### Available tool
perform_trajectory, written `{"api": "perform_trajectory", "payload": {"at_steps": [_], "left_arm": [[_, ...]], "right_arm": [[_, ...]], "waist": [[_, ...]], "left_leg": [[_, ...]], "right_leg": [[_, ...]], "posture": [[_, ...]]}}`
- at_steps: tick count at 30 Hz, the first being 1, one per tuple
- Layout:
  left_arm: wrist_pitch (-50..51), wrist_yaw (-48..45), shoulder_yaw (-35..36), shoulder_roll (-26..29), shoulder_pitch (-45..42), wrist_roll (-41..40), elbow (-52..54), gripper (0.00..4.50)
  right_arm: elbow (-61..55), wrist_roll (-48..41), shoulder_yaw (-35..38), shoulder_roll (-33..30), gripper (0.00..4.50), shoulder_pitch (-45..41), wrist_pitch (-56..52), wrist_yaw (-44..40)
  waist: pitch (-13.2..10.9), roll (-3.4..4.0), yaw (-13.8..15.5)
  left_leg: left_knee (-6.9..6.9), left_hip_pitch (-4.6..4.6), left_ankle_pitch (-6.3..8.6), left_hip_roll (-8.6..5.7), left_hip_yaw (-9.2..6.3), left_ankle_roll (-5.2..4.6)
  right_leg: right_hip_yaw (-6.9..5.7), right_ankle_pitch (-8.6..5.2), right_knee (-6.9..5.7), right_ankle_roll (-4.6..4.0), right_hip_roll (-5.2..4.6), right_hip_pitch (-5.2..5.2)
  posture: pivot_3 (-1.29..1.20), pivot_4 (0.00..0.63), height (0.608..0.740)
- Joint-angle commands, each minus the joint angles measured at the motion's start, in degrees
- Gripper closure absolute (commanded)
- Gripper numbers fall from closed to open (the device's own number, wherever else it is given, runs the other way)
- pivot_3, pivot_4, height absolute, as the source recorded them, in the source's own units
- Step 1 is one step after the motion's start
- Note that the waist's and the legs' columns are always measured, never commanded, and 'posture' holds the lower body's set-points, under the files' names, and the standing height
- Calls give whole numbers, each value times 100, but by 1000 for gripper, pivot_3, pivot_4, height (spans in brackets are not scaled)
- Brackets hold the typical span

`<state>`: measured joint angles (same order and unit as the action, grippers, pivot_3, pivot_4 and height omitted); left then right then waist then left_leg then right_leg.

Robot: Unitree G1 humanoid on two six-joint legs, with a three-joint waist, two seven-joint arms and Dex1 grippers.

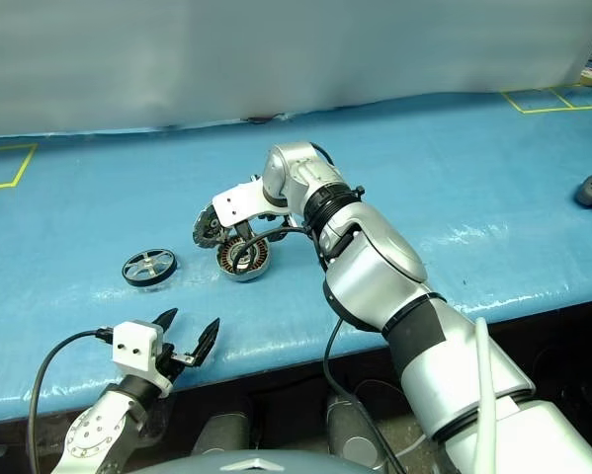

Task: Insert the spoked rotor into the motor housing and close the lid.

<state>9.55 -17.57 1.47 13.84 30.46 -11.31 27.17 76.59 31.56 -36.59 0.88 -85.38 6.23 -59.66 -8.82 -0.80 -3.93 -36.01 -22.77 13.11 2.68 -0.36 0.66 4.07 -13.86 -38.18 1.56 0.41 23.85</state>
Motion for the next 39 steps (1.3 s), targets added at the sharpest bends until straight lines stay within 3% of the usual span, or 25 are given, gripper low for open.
{"api": "perform_trajectory", "payload": {"at_steps": [1,22,39], "left_arm": [[-39,-47,15,69,-53,13,211,0],[184,-464,25,425,-588,-90,-50,0],[340,-680,13,505,-864,-137,-180,0]], "right_arm": [[-55,-38,186,-81,36,-136,69,10],[-186,-118,487,-261,36,20,25,-122],[-782,-429,651,-241,36,148,248,-1151]], "waist": [[0,0,1],[0,0,-3],[0,0,8]], "left_leg": [[0,0,0,0,0,0],[-2,2,0,0,-3,0],[-3,4,0,0,-4,0]], "right_leg": [[0,0,0,0,0,0],[0,10,-9,17,4,-1],[-2,11,-11,18,4,-3]], "posture": [[0,150,740],[0,150,740],[0,150,740]]}}
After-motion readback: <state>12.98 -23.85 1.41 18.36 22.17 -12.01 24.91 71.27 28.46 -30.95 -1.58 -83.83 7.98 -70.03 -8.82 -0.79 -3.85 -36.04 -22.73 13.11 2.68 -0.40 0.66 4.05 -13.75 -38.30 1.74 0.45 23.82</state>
